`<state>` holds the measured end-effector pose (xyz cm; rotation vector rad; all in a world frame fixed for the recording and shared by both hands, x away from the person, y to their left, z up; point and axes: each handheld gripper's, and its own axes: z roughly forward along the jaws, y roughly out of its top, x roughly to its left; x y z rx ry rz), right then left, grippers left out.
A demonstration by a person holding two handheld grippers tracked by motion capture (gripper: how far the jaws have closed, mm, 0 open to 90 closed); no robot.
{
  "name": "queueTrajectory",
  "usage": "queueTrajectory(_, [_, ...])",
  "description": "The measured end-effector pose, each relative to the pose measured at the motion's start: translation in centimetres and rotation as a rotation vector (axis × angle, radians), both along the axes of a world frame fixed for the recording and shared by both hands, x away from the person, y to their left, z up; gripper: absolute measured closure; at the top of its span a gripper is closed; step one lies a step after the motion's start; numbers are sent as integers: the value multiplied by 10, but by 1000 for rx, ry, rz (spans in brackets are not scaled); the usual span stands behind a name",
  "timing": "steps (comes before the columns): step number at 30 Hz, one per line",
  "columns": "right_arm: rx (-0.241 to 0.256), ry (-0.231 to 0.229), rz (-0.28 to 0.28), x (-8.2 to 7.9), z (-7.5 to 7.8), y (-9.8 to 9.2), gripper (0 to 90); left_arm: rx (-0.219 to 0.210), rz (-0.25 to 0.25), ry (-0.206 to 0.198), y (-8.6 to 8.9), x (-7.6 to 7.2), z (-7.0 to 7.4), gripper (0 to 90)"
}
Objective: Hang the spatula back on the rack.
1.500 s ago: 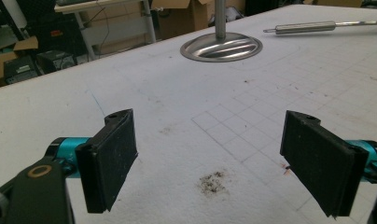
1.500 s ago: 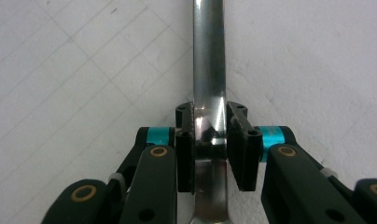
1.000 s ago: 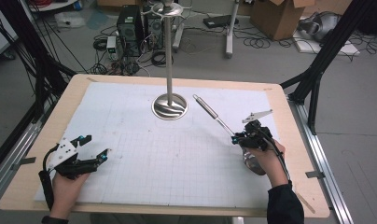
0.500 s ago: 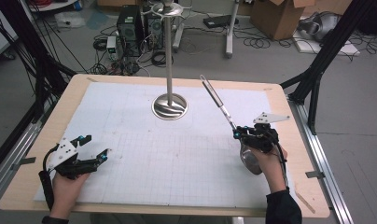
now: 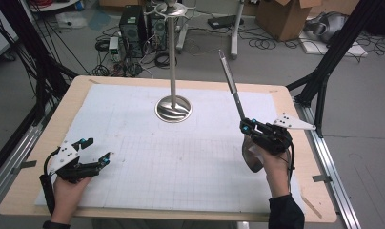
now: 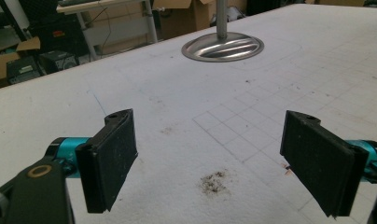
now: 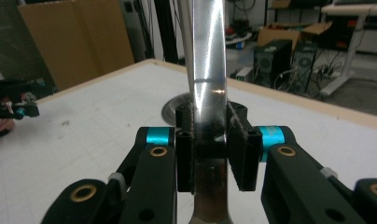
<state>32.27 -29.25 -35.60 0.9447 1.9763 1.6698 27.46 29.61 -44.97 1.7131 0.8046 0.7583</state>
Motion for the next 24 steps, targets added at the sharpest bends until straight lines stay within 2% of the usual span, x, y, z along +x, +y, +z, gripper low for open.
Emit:
queueTrajectory(4, [5,-56,-2,-3,4,9,750,-1,-2,2,0,0,0,188])
queueTrajectory(7, [27,-88,-6,-3,8,16,750,-3,-4,0,0,0,0,188])
queueTrajectory(11, [54,-115,-3,-3,13,23,750,-6,-4,0,1,0,0,187])
queueTrajectory(19, [85,-152,-1,2,18,34,750,-10,-6,2,0,0,0,187])
queueTrajectory(24, [111,-155,2,6,18,38,750,-4,-5,0,1,0,0,187])
